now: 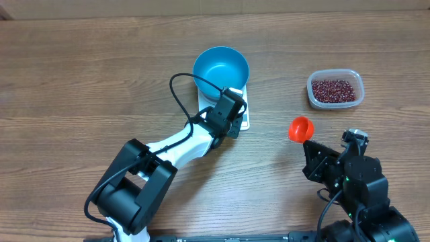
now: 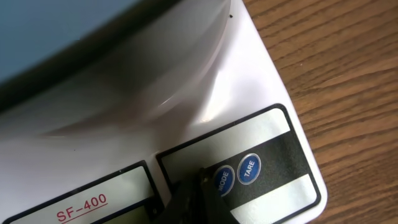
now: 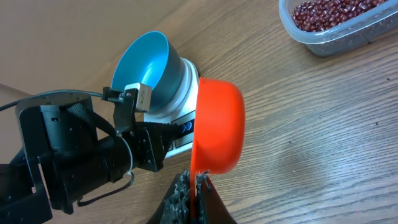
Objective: Scoop item into bowl and weigh 150g on scale
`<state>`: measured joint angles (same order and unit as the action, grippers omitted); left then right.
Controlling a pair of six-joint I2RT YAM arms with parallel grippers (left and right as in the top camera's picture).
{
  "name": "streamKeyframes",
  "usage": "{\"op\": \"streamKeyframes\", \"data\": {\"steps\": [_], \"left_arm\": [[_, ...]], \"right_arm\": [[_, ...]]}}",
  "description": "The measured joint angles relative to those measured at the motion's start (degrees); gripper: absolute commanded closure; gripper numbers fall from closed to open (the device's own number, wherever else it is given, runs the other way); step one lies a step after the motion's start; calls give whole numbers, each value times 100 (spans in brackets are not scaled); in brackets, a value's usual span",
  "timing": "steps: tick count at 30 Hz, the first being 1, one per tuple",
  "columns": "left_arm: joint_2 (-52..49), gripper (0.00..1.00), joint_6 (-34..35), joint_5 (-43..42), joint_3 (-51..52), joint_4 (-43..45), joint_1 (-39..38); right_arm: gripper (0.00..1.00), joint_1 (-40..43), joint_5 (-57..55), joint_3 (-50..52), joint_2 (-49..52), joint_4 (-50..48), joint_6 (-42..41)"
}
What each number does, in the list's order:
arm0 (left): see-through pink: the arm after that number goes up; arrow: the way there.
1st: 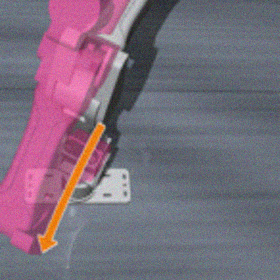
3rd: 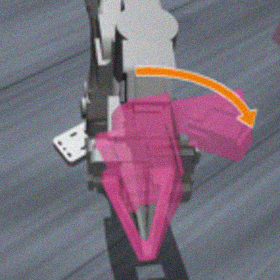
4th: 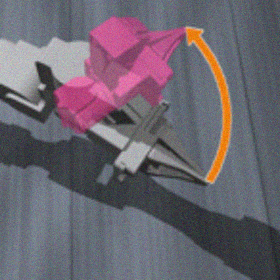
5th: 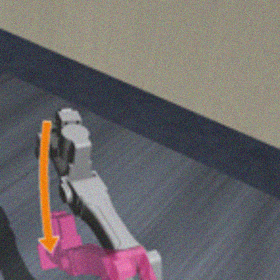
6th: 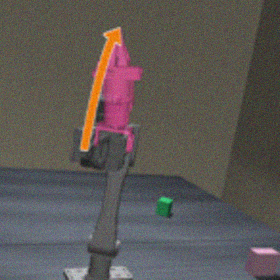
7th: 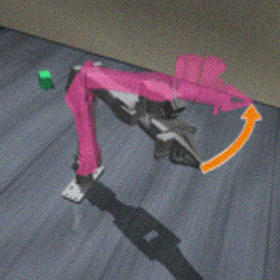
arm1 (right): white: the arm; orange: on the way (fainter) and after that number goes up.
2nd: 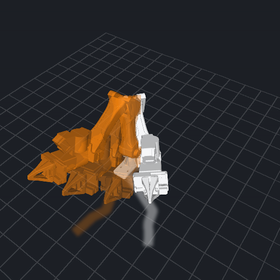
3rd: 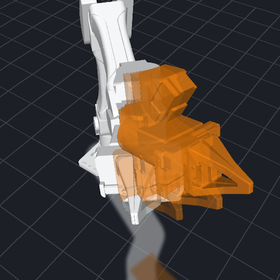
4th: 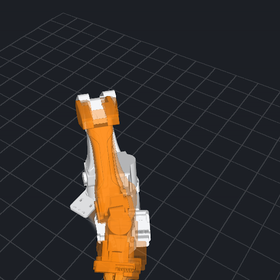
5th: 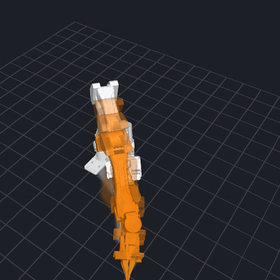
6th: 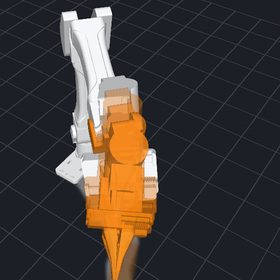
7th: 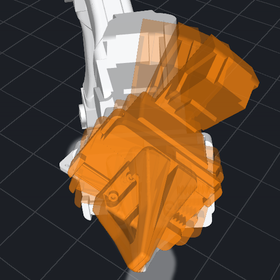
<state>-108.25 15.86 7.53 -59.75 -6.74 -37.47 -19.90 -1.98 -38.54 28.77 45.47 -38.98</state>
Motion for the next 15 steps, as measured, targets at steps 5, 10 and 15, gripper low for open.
{"op": "streamKeyframes", "data": {"steps": [5, 10, 15], "left_arm": [[0, 96, 0, -15, -22, -59, 0], [0, 96, 2, -20, -26, -70, 0], [52, 96, 4, -39, -72, -304, 0]], "right_arm": [[96, 0, 2, 0, 0, -2, 2], [96, 0, 0, 0, 0, 0, 2], [96, 0, 0, 0, 0, 0, 2]]}}
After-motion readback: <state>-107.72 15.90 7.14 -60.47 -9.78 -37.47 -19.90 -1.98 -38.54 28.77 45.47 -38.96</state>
